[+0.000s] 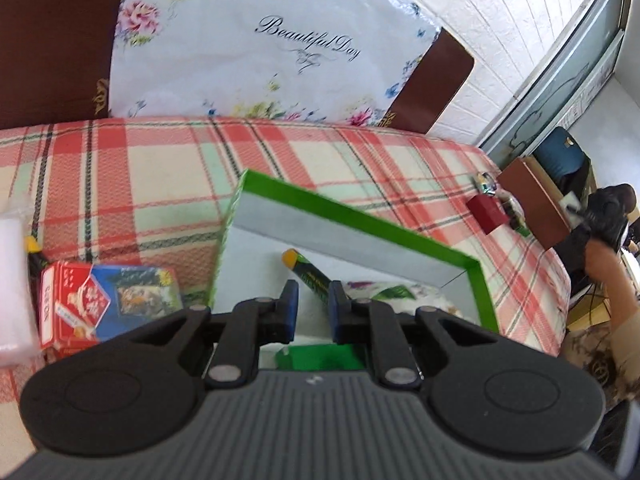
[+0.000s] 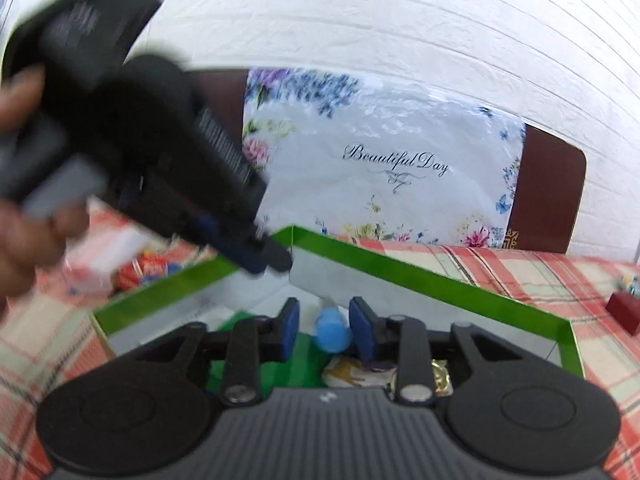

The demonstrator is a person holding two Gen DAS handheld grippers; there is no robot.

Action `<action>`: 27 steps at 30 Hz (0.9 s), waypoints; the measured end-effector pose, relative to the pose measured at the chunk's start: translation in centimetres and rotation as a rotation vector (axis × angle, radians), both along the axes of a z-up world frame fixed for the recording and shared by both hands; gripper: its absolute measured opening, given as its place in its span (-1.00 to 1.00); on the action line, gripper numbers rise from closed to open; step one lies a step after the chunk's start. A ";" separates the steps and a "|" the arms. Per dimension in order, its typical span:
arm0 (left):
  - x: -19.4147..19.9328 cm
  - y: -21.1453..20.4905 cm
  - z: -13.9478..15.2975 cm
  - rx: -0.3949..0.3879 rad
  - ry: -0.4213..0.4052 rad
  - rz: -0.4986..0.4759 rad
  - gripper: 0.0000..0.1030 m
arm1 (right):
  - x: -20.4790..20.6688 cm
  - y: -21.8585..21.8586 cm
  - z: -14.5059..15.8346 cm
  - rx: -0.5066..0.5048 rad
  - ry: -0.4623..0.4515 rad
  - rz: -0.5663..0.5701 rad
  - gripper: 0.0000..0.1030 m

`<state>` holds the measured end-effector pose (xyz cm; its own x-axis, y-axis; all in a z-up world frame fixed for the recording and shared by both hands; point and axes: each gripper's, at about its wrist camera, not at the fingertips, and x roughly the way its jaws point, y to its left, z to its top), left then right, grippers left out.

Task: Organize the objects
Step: 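Carry the marker into the green box and open the left gripper, then withdraw the open left gripper from the green box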

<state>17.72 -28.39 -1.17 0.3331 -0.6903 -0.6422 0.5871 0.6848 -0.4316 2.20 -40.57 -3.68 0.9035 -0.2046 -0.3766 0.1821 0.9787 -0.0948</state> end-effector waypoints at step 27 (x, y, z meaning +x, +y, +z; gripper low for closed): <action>-10.1 11.9 -1.5 0.242 -0.226 0.171 -0.64 | -7.4 7.2 1.0 0.250 0.026 -0.028 -0.27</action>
